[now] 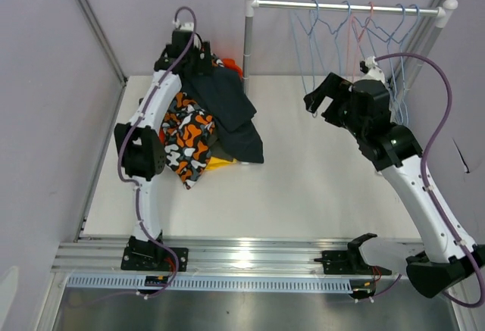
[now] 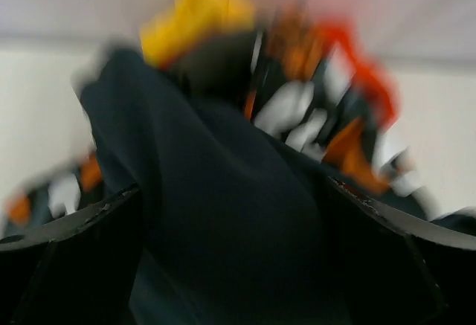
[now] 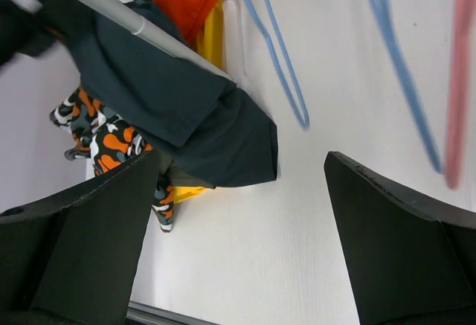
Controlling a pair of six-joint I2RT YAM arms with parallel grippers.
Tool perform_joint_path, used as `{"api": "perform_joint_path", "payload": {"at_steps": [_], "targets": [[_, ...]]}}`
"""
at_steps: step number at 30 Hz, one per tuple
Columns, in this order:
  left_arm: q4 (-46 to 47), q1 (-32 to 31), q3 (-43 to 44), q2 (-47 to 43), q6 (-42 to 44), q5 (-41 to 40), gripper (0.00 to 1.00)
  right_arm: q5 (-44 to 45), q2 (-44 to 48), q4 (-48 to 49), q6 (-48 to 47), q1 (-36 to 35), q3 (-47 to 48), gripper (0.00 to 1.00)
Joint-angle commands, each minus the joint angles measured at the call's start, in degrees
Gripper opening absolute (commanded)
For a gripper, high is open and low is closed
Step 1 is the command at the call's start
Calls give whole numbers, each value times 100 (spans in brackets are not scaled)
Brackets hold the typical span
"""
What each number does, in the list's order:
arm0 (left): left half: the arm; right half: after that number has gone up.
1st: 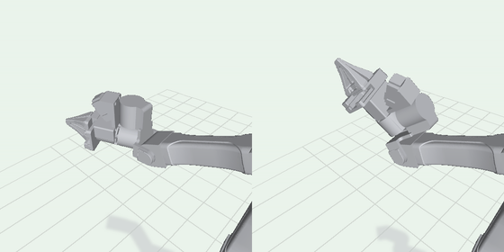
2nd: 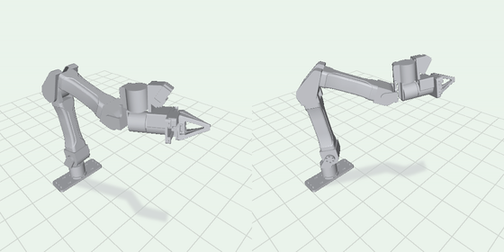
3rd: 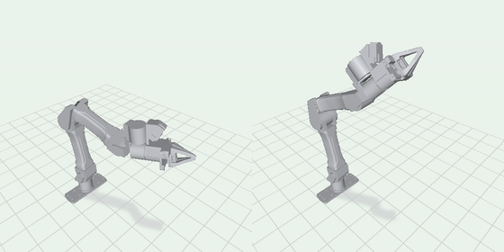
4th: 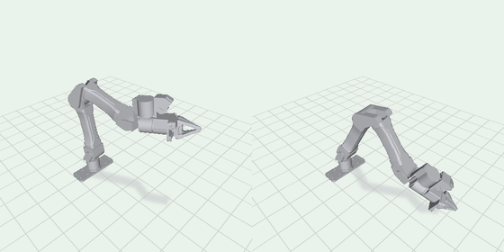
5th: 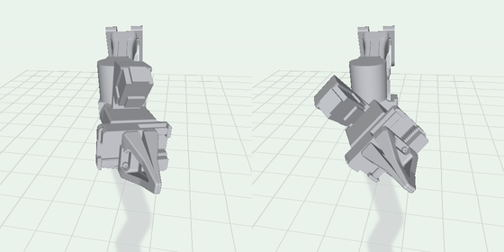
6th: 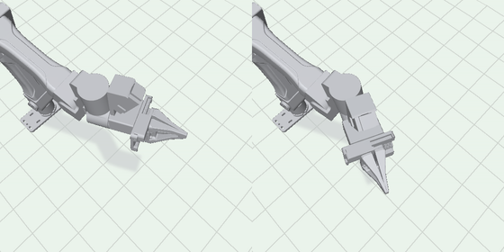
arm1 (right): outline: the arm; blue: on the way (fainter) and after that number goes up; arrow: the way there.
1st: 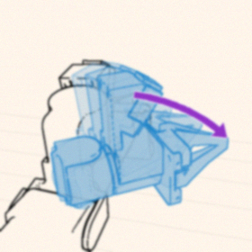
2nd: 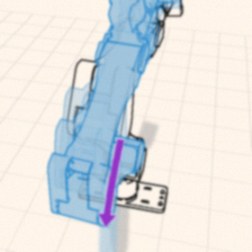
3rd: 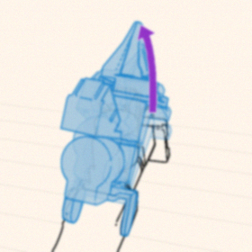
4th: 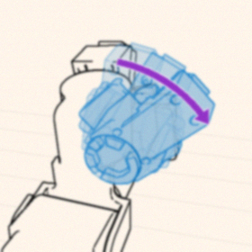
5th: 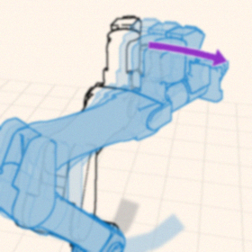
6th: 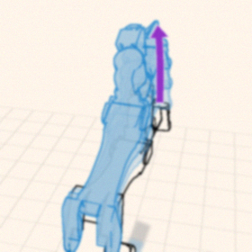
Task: Remove the shorts from the hanger
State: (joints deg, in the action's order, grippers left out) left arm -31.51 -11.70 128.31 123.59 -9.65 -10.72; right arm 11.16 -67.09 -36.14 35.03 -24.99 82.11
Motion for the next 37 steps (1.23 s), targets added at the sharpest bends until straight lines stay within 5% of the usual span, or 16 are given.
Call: {"api": "perform_joint_path", "payload": {"at_steps": [1, 11, 16, 19, 27, 37], "targets": [[-418, -16, -514, -492, -362, -17, 99, 141, 380, 143, 4, 3, -54, 99], [364, -1104, -4180, -4929, -160, -194, 99, -342, 1962, 942, -1085, -269, -1134, 99], [698, -1308, -7049, -7231, -169, 788, 99, 43, 2883, 687, -1147, -287, -1862, 99], [848, -1308, -7782, -8568, -29, 1027, 99, 123, 3341, 705, -1121, -287, -2154, 99], [857, -1308, -8524, -10529, 148, 336, 99, -35, 4238, 871, -1147, -269, -3120, 99], [909, -1308, -8595, -10540, 174, 18, 99, 80, 4846, 854, -1568, -278, -3394, 99]]}}
